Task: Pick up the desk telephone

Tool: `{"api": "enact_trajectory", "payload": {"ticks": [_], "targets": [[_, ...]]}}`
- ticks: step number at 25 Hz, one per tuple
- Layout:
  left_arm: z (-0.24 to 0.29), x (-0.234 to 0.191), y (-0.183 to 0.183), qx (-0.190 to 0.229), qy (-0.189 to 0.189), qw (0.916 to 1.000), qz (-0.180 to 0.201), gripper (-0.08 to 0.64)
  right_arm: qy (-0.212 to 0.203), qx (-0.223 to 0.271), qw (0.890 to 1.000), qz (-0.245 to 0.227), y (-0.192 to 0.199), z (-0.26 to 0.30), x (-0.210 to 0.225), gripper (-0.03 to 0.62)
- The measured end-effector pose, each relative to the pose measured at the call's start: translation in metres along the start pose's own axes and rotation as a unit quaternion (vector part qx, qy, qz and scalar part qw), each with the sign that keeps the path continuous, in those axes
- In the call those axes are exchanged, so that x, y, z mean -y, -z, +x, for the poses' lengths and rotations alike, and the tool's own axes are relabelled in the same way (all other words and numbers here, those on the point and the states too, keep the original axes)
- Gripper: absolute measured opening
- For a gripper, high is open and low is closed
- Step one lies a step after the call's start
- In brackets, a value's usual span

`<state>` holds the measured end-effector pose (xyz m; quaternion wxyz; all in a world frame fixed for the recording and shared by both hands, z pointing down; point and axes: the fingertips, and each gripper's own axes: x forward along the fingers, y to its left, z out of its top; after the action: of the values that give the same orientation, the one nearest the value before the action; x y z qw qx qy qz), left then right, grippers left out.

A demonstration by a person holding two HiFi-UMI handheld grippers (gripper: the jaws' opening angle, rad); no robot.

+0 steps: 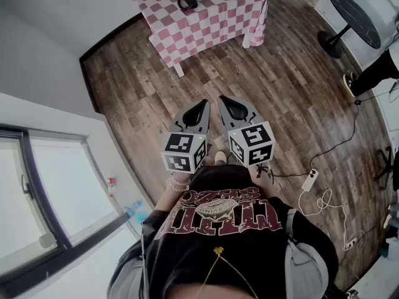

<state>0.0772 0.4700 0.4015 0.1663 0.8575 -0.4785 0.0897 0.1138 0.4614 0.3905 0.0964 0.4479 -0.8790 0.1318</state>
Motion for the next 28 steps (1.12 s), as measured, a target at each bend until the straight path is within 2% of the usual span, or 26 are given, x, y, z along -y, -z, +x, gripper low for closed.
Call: {"api": "enact_trajectory", "payload": {"ticks": [12, 20, 25, 28], "targets": [[0.018, 0.016, 0.003, 0.000, -0.013, 0.9998, -0.013, 0.008, -0.036, -0.004, 0.999, 0.003, 0.003, -0.004, 0.020, 0.018], [0.013, 0.007, 0.013, -0.005, -0.039, 0.9987, -0.032, 0.008, -0.068, -0.027, 0.997, -0.008, 0.015, 0.003, 0.011, 0.018], [0.013, -0.003, 0.016, -0.015, -0.049, 0.9983, -0.026, 0.008, -0.079, -0.032, 0.996, -0.004, 0.016, 0.008, 0.009, 0.018], [0.015, -0.009, 0.013, -0.021, -0.050, 0.9985, -0.009, 0.006, -0.079, -0.033, 0.996, 0.004, 0.017, 0.014, 0.011, 0.018]]}}
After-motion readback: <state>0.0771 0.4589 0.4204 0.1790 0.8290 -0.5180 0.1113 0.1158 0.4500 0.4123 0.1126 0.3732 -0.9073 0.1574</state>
